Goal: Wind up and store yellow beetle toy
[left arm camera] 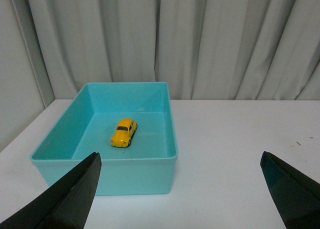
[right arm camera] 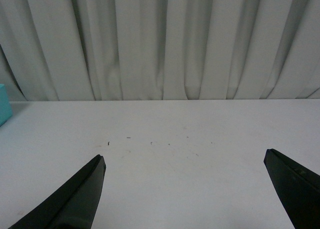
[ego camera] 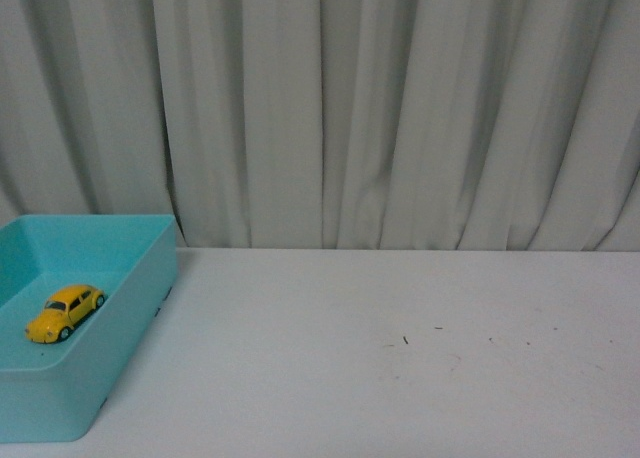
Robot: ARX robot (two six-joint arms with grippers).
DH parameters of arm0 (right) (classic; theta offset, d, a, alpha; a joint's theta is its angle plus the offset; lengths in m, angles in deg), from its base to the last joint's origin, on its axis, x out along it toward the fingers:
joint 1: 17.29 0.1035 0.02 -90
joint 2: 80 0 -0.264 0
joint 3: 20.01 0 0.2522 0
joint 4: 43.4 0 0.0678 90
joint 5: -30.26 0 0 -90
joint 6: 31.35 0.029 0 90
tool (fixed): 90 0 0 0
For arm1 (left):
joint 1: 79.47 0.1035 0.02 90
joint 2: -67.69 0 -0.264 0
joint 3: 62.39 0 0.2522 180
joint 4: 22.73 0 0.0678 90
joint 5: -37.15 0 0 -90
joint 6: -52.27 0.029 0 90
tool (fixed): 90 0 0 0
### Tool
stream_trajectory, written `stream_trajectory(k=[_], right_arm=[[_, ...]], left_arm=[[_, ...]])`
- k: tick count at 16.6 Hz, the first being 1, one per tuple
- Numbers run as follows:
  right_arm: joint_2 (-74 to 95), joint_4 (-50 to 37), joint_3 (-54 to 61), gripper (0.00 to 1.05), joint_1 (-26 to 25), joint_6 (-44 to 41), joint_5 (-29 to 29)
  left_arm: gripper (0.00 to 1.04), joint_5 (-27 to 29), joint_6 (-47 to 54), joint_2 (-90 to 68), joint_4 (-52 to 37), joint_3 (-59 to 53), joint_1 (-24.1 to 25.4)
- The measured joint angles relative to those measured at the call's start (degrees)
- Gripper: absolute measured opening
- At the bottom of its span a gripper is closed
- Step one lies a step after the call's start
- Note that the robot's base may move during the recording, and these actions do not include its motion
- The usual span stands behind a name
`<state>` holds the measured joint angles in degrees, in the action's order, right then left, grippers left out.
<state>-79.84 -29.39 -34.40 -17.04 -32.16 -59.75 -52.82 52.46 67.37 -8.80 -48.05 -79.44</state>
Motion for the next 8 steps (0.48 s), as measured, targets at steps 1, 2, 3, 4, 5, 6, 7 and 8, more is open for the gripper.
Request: stream_trajectory(k=[1,2,3,4,5,6,7,8], right_arm=[[0.0,0.0,0.0,0.98,0.0,0.0,0.0],[0.0,0.0,0.0,0.98,0.0,0.0,0.0],[0.0,0.0,0.0,0.98,0.0,0.0,0.0],[0.0,0.0,0.0,0.98,0.0,0.0,0.0],[0.0,0.0,0.0,0.98,0.0,0.0,0.0],[0.0,0.0,0.0,0.98,0.0,0.0,0.0],[0.0,0.0,0.0,0.98,0.0,0.0,0.0],[0.0,-0.3,0.0,0.98,0.0,0.0,0.0]], left_arm=[[0.98,0.0,0.0,0.0,0.0,0.0,0.0],[0.98,0.0,0.0,0.0,0.0,0.0,0.0],[0.98,0.0,0.0,0.0,0.0,0.0,0.0],[0.98,0.0,0.0,0.0,0.0,0.0,0.0],[0.98,0.0,0.0,0.0,0.0,0.0,0.0],[0.98,0.0,0.0,0.0,0.0,0.0,0.0],[0.98,0.0,0.0,0.0,0.0,0.0,0.0],[0.98,0.0,0.0,0.0,-0.2,0.0,0.0]])
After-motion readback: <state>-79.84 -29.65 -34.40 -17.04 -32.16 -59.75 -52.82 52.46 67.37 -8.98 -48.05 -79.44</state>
